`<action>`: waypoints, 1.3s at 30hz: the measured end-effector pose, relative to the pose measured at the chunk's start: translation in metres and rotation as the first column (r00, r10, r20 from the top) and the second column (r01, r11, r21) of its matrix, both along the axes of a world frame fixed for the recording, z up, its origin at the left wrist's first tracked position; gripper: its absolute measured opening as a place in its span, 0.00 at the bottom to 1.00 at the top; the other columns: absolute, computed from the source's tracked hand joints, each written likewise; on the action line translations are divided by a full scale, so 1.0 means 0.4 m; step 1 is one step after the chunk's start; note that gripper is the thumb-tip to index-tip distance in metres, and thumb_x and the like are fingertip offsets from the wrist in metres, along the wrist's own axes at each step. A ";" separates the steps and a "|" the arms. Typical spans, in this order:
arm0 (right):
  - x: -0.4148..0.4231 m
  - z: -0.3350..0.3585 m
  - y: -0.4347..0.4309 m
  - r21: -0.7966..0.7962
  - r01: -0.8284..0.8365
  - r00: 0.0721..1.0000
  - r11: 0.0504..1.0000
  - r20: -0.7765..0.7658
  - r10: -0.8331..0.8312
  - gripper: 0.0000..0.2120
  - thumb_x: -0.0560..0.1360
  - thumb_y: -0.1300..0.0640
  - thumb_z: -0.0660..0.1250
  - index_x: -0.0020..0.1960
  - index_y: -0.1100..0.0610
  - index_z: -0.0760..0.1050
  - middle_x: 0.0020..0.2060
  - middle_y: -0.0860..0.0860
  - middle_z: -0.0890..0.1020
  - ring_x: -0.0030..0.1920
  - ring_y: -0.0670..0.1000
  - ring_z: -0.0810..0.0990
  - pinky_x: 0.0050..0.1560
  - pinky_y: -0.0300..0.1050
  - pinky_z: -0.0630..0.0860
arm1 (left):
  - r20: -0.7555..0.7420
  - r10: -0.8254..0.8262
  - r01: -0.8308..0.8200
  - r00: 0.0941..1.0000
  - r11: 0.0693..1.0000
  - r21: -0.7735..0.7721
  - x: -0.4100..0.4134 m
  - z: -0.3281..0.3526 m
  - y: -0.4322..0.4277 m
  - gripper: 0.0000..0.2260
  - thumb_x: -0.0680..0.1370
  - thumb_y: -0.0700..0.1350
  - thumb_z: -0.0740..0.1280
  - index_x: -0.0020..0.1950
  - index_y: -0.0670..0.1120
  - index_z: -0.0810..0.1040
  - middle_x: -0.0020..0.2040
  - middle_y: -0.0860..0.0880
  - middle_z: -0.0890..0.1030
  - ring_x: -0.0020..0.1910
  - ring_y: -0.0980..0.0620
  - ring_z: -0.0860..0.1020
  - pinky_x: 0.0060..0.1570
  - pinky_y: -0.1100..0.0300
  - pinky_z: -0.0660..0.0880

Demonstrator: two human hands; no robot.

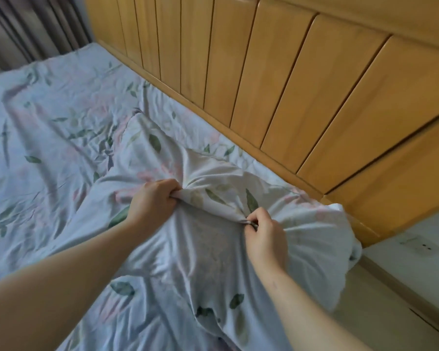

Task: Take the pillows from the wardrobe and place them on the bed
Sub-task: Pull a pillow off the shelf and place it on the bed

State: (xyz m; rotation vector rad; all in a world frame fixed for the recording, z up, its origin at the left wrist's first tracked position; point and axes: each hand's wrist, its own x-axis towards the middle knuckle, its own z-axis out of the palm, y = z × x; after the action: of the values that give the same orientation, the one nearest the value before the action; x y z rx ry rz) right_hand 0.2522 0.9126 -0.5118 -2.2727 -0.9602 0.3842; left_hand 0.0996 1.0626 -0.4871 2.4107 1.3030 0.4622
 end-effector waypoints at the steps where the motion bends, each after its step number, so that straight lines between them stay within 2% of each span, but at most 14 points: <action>1: 0.029 -0.003 0.047 0.011 -0.010 1.000 1.000 -0.006 0.010 0.03 0.73 0.64 0.62 0.43 0.58 0.73 0.40 0.58 0.80 0.42 0.61 0.77 0.35 0.48 0.68 | -0.002 0.022 -0.022 1.000 1.000 0.011 0.032 0.003 0.044 0.08 0.70 0.33 0.64 0.45 0.40 0.81 0.43 0.40 0.83 0.44 0.41 0.79 0.37 0.58 0.64; 5: 0.122 -0.023 0.234 0.016 -0.081 0.996 0.997 -0.042 0.082 0.02 0.74 0.61 0.61 0.43 0.56 0.71 0.41 0.57 0.81 0.43 0.60 0.77 0.37 0.49 0.69 | -0.095 0.104 -0.099 0.990 0.994 0.054 0.142 0.009 0.227 0.07 0.71 0.37 0.63 0.45 0.43 0.80 0.45 0.41 0.83 0.46 0.40 0.78 0.38 0.56 0.65; 8: 0.180 -0.046 0.360 -0.006 -0.121 0.992 0.993 -0.044 0.120 0.03 0.76 0.58 0.60 0.44 0.55 0.70 0.43 0.55 0.82 0.43 0.58 0.78 0.35 0.45 0.67 | -0.202 0.156 -0.136 0.967 0.984 0.112 0.215 -0.004 0.358 0.08 0.74 0.41 0.62 0.48 0.47 0.80 0.47 0.44 0.82 0.49 0.41 0.78 0.37 0.55 0.63; 9: 0.195 -0.062 0.400 -0.006 -0.137 0.990 0.991 -0.047 0.136 0.03 0.77 0.58 0.60 0.45 0.55 0.71 0.44 0.55 0.82 0.43 0.57 0.79 0.35 0.44 0.67 | -0.209 0.167 -0.144 0.964 0.982 0.119 0.237 -0.019 0.399 0.09 0.75 0.42 0.62 0.50 0.48 0.80 0.50 0.44 0.82 0.51 0.41 0.77 0.39 0.54 0.65; 11: 0.215 -0.102 0.465 -0.012 -0.185 0.980 0.983 -0.074 0.183 0.05 0.78 0.57 0.59 0.49 0.55 0.72 0.47 0.55 0.82 0.46 0.57 0.79 0.38 0.44 0.70 | -0.274 0.170 -0.160 0.947 0.985 0.058 0.264 -0.068 0.460 0.13 0.77 0.45 0.61 0.61 0.51 0.75 0.63 0.44 0.76 0.63 0.42 0.71 0.56 0.50 0.66; 12: 0.221 -0.129 0.487 -0.033 -0.210 0.974 0.977 -0.093 0.207 0.06 0.78 0.56 0.59 0.53 0.54 0.73 0.50 0.55 0.82 0.50 0.58 0.79 0.42 0.46 0.73 | -0.337 0.150 -0.163 0.929 0.987 -0.010 0.270 -0.104 0.474 0.18 0.78 0.47 0.61 0.68 0.54 0.68 0.70 0.46 0.69 0.70 0.43 0.64 0.64 0.47 0.62; 14: 0.229 -0.193 0.510 -0.127 -0.260 0.964 0.957 -0.090 0.250 0.15 0.77 0.54 0.60 0.63 0.51 0.69 0.59 0.54 0.79 0.60 0.57 0.75 0.55 0.50 0.74 | -0.423 0.113 -0.196 0.899 0.968 -0.158 0.281 -0.189 0.470 0.25 0.78 0.52 0.60 0.73 0.56 0.56 0.76 0.49 0.56 0.75 0.43 0.51 0.70 0.42 0.57; 17: 0.235 -0.266 0.479 -0.286 -0.286 0.954 0.915 0.010 0.301 0.23 0.76 0.50 0.60 0.71 0.49 0.63 0.70 0.50 0.68 0.71 0.54 0.65 0.67 0.49 0.64 | -0.400 0.069 -0.202 0.914 0.933 -0.299 0.292 -0.316 0.405 0.25 0.76 0.56 0.60 0.71 0.57 0.57 0.74 0.50 0.58 0.73 0.43 0.55 0.70 0.42 0.59; 21: 0.242 -0.314 0.429 -0.336 -0.324 0.933 0.884 0.039 0.357 0.25 0.77 0.48 0.59 0.73 0.49 0.61 0.75 0.51 0.61 0.75 0.52 0.57 0.72 0.48 0.55 | -0.388 0.114 -0.252 0.915 0.911 -0.327 0.300 -0.374 0.333 0.25 0.74 0.58 0.60 0.69 0.58 0.58 0.73 0.52 0.58 0.74 0.46 0.54 0.68 0.43 0.60; 26: 0.237 -0.302 0.397 -0.328 -0.306 0.941 0.894 0.040 0.337 0.24 0.77 0.49 0.59 0.72 0.49 0.63 0.74 0.50 0.62 0.75 0.52 0.57 0.72 0.48 0.54 | -0.367 0.130 -0.248 0.921 0.923 -0.295 0.299 -0.356 0.259 0.24 0.76 0.57 0.58 0.70 0.57 0.58 0.73 0.52 0.58 0.75 0.46 0.52 0.69 0.45 0.57; 30: 0.215 -0.280 0.355 -0.393 -0.305 0.942 0.868 0.008 0.335 0.24 0.77 0.49 0.58 0.72 0.48 0.61 0.74 0.49 0.62 0.74 0.51 0.56 0.72 0.49 0.52 | -0.360 0.089 -0.221 0.929 0.913 -0.343 0.276 -0.335 0.185 0.25 0.77 0.57 0.58 0.72 0.56 0.56 0.73 0.51 0.59 0.74 0.46 0.55 0.68 0.45 0.61; 35: 0.142 -0.230 0.278 -0.429 -0.262 0.959 0.864 -0.017 0.282 0.24 0.78 0.50 0.57 0.73 0.49 0.59 0.74 0.50 0.61 0.75 0.52 0.57 0.72 0.51 0.54 | -0.282 0.062 -0.185 0.957 0.881 -0.435 0.228 -0.292 0.066 0.26 0.77 0.55 0.59 0.74 0.53 0.55 0.70 0.50 0.66 0.68 0.47 0.66 0.63 0.47 0.68; 39: 0.068 -0.181 0.165 -0.476 -0.236 0.965 0.847 -0.011 0.263 0.25 0.78 0.49 0.57 0.73 0.51 0.58 0.73 0.50 0.64 0.73 0.52 0.60 0.72 0.51 0.55 | -0.226 0.012 -0.111 0.974 0.897 -0.427 0.181 -0.262 -0.047 0.27 0.77 0.54 0.60 0.74 0.52 0.56 0.71 0.49 0.66 0.69 0.47 0.65 0.65 0.50 0.67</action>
State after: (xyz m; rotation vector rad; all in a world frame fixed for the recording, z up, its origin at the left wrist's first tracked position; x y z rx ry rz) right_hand 0.2795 0.9784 -0.5843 -2.6057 -1.3147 0.7449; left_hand 0.1720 1.0436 -0.5918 2.0829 1.3994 -0.0871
